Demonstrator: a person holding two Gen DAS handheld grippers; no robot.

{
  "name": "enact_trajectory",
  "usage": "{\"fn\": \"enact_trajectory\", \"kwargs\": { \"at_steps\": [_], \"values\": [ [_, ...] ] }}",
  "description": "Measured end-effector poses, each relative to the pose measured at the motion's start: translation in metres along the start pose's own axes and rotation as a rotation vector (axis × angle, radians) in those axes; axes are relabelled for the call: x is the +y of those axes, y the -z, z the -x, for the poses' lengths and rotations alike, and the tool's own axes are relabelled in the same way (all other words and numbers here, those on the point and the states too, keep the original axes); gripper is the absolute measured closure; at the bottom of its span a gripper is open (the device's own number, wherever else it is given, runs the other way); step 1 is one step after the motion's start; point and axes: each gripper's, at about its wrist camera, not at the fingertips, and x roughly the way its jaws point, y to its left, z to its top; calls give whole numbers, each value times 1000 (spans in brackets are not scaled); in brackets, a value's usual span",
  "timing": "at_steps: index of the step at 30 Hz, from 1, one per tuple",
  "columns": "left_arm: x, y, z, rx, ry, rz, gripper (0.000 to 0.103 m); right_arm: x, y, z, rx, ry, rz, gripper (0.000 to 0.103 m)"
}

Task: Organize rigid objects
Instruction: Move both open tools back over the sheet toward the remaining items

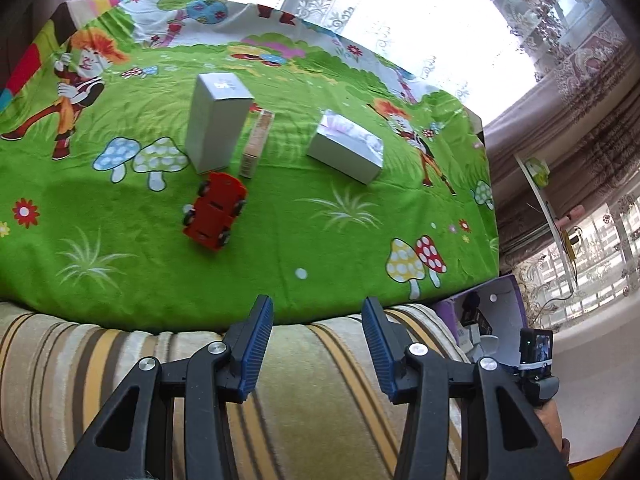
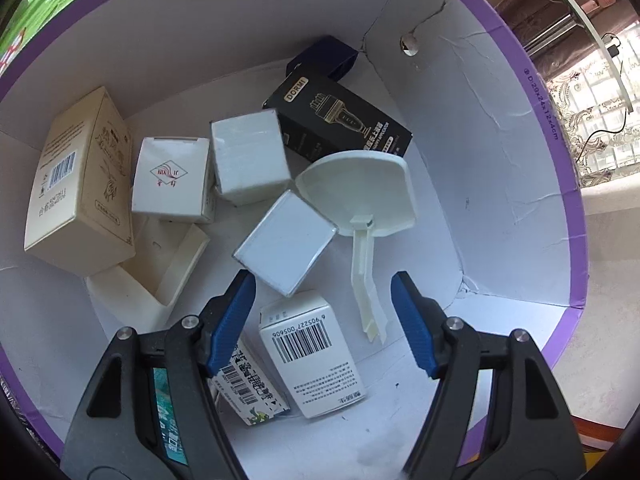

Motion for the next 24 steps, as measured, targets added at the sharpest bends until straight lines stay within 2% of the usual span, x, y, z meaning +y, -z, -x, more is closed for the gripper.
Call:
{"fn": "enact_trajectory", "kwargs": {
  "at_steps": [5,8,10,17,21,24],
  "values": [
    [28,-21,-8,11,-99,-6,55,-4,-4,40,-69,-21,-15,30],
    [38,-30,-15,35,-115,-29,55,0,-6,73,-150,-34,-5,28],
    [44,-37,-13,26,-129,-29,55,9,-12,97,-201,-78,-2,26],
    [40,-83,-4,-33,-126,-39,55,82,-35,149,-325,-222,108,26],
    [36,-118,-9,-68,-127,7,37,127,-52,166,-347,-345,173,25],
    [36,-137,-23,-46,-157,57,31,170,-62,181,-343,-423,220,25]
  ]
}}
